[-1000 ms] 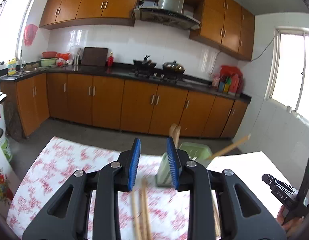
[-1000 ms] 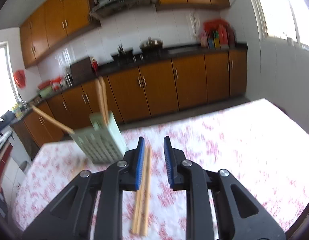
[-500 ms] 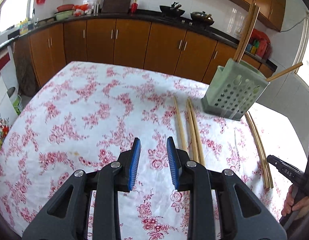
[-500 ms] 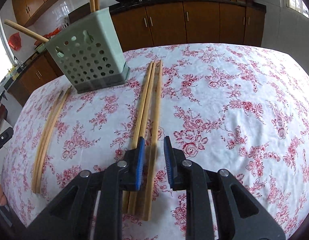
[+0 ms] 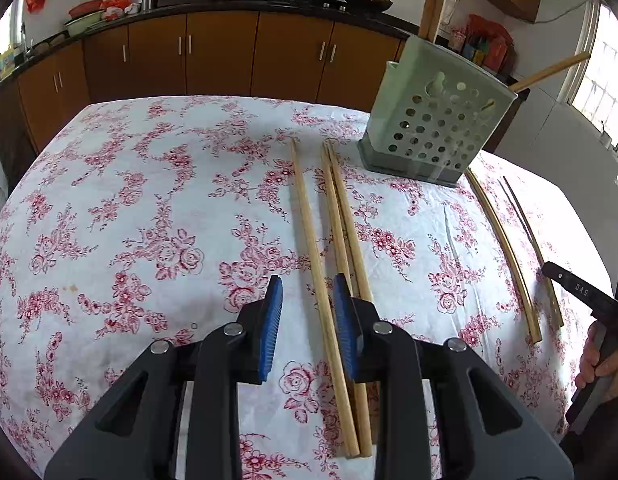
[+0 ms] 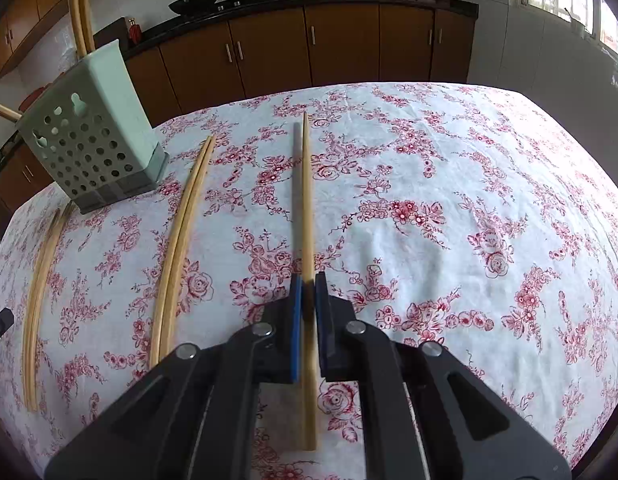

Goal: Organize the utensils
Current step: 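Grasp a third chopstick with the left gripper while the right gripper grasps one, then lift the left gripper's chopstick over the green holder while the right gripper lifts its own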

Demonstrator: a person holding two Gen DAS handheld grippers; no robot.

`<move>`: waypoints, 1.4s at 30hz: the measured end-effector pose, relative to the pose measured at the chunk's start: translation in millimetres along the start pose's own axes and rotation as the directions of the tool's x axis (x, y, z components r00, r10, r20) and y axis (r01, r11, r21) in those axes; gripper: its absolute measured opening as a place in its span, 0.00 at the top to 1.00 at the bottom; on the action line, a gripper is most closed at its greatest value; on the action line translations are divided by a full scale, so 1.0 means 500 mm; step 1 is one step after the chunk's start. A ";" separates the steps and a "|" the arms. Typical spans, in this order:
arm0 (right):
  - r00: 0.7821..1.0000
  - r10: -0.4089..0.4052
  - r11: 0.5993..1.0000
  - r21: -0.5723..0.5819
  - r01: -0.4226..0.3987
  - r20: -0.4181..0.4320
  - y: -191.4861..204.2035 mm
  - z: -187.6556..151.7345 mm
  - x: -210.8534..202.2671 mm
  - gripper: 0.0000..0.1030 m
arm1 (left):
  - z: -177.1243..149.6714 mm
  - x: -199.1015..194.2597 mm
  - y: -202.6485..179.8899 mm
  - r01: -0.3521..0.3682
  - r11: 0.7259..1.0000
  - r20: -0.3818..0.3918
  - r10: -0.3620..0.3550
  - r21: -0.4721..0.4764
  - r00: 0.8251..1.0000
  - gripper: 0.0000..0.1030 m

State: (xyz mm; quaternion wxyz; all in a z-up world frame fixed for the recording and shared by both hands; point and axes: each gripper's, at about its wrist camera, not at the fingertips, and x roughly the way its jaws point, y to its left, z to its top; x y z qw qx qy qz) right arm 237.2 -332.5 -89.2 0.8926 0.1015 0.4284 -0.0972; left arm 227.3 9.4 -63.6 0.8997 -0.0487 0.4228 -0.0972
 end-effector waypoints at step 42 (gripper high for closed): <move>1.000 0.008 0.996 -0.089 -0.006 0.019 0.028 -0.006 0.007 0.92 | 0.009 0.022 0.102 -0.171 0.985 -0.007 0.171 -0.027 0.985 0.92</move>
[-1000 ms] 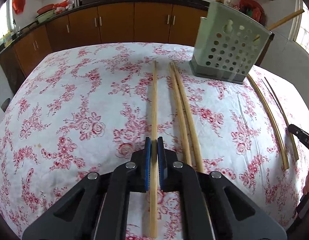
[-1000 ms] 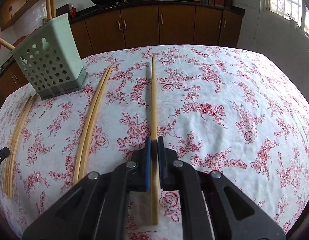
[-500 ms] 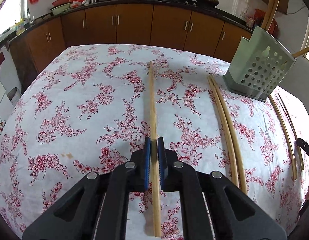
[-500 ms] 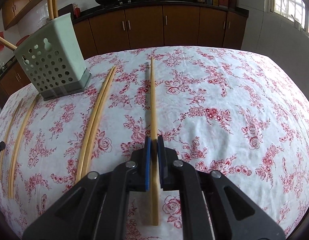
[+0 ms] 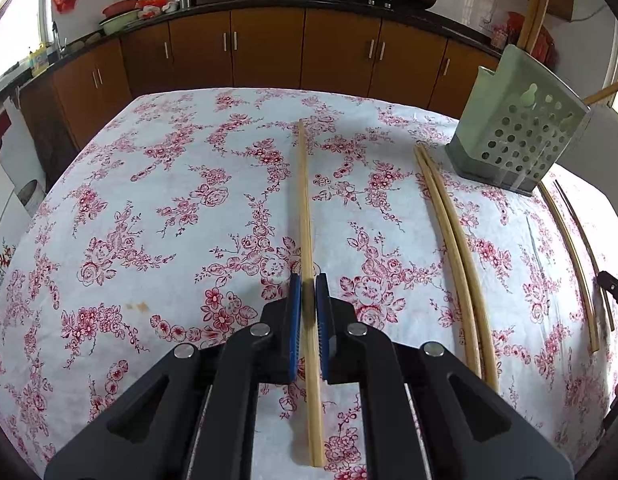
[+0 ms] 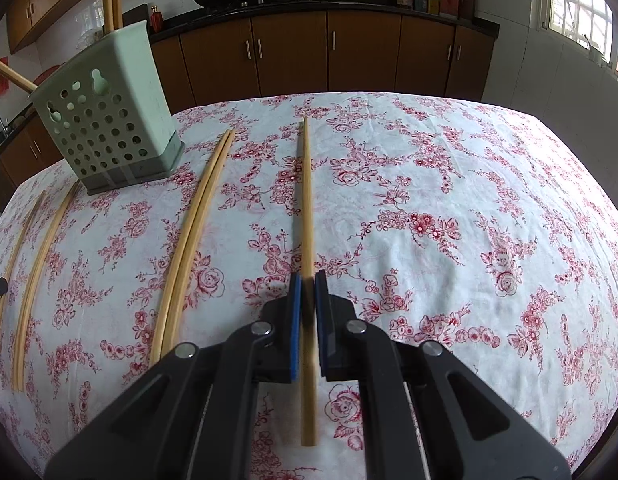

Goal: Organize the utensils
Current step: 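Lift the left gripper's chopstick over the green holder while the right gripper lifts its own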

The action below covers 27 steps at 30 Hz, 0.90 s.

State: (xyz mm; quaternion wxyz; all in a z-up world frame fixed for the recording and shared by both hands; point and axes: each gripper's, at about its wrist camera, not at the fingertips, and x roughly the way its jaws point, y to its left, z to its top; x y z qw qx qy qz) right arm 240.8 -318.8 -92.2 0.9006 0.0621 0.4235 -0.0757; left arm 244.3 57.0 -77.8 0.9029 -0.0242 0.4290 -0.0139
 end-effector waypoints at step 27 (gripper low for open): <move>0.999 0.025 0.999 0.021 -0.026 0.022 -0.014 -0.032 -0.096 0.92 | -0.044 -0.081 0.012 0.027 1.000 0.005 -0.027 -0.001 1.000 0.92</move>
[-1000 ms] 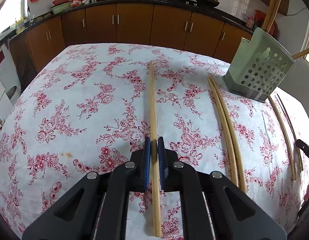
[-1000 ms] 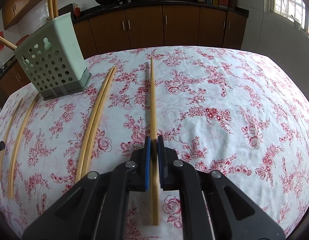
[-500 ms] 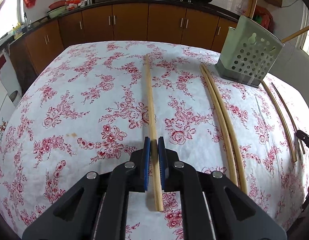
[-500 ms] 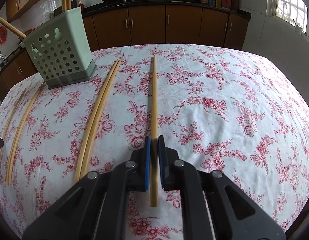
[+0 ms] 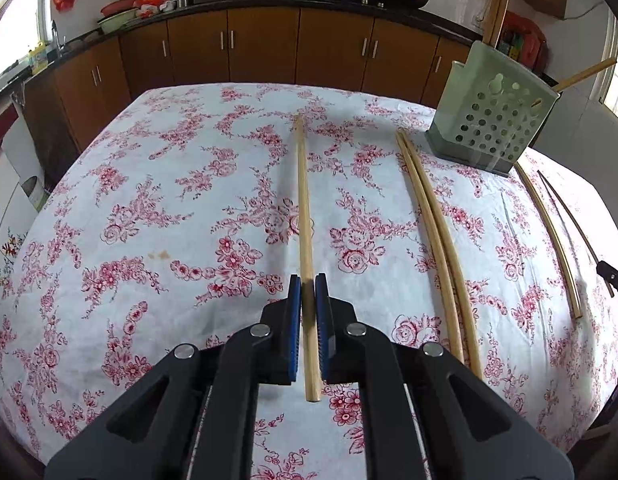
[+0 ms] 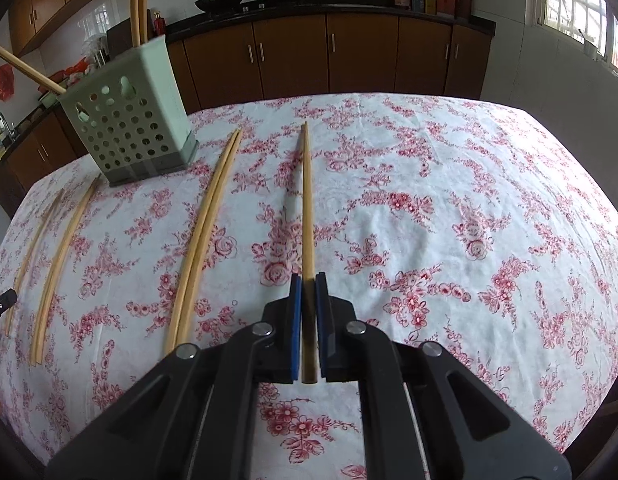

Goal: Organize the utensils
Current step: 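Lift the left gripper's chopstick over the green holder while the right gripper lifts its own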

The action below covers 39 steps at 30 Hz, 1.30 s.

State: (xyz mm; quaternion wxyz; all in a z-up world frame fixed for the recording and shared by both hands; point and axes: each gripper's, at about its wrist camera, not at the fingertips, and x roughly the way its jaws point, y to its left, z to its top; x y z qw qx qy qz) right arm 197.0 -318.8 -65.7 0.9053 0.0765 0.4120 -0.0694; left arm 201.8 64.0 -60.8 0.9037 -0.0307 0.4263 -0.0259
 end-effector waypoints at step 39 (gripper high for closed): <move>0.797 0.304 0.948 -0.083 -0.307 0.521 0.051 0.240 -0.394 0.93 | 0.245 -0.372 -0.116 0.220 0.973 0.512 -0.227 0.075 0.828 0.93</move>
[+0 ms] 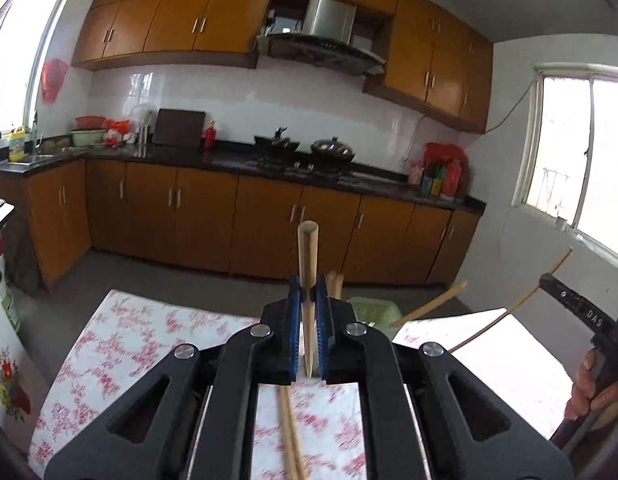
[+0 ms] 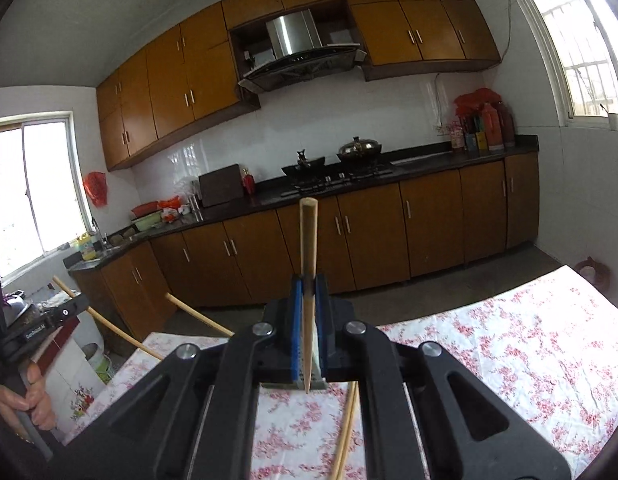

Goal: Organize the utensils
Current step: 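Lift the left gripper's chopstick over the green holder while the right gripper lifts its own, then lower both chopsticks into the green holder and open both grippers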

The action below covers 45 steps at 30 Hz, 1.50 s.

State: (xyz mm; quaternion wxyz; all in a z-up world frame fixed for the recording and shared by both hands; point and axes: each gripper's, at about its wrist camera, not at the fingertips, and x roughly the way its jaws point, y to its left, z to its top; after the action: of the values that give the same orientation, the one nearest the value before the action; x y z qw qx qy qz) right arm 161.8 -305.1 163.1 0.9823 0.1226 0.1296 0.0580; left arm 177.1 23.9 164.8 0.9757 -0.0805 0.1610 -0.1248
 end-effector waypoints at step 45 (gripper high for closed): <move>0.998 -0.032 0.999 -0.041 0.030 -0.049 0.051 -0.030 0.267 0.92 | -0.009 0.274 -0.087 -0.093 0.993 0.104 0.100 -0.069 0.990 0.92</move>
State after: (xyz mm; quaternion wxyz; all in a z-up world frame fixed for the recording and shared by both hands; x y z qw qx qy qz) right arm 283.8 -257.8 123.4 0.9818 0.0991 0.1546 0.0484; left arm 291.9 -55.3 129.1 0.9848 -0.1102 0.1159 -0.0677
